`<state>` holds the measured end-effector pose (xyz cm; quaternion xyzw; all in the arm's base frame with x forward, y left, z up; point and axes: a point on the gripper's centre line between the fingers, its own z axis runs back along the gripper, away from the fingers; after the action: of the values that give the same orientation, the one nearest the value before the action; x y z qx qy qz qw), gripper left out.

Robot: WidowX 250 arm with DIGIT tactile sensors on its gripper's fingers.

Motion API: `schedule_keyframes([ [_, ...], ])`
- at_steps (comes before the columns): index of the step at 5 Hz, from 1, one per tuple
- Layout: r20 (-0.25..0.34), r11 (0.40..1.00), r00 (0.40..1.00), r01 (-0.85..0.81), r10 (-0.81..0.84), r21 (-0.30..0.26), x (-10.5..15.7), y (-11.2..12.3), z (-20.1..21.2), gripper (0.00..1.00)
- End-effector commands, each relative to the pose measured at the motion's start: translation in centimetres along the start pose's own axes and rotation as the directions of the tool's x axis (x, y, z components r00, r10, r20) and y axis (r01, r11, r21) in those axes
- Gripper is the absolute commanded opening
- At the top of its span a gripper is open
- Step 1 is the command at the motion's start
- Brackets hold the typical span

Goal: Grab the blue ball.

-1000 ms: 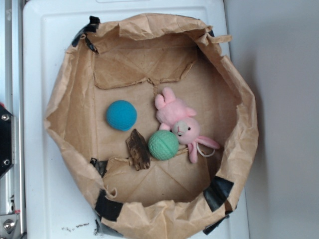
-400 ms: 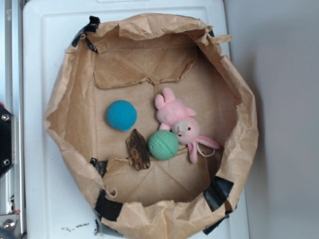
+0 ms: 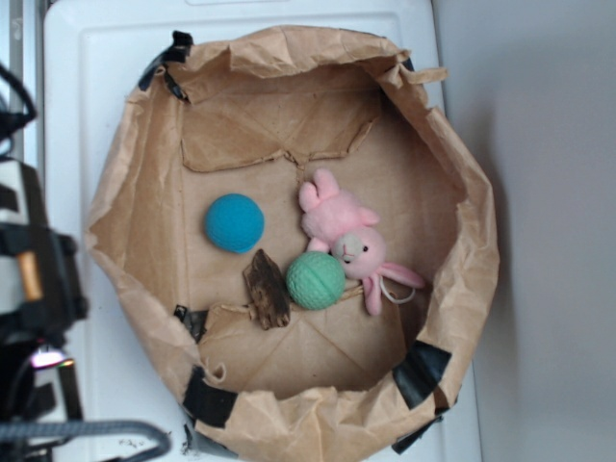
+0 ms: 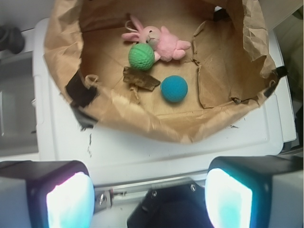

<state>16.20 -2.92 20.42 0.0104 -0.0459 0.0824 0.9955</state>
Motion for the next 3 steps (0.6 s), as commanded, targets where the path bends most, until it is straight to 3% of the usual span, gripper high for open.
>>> schedule_keyframes([
  [1, 0.053, 0.988, 0.990, 0.137, -0.133, -0.070, 3.1, 1.3, -2.3, 1.00],
  [2, -0.019, 0.987, 0.989, 0.144, -0.146, -0.072, 4.4, 2.0, -3.9, 1.00],
  [3, -0.019, 0.987, 0.989, 0.144, -0.146, -0.072, 4.4, 2.0, -3.9, 1.00],
])
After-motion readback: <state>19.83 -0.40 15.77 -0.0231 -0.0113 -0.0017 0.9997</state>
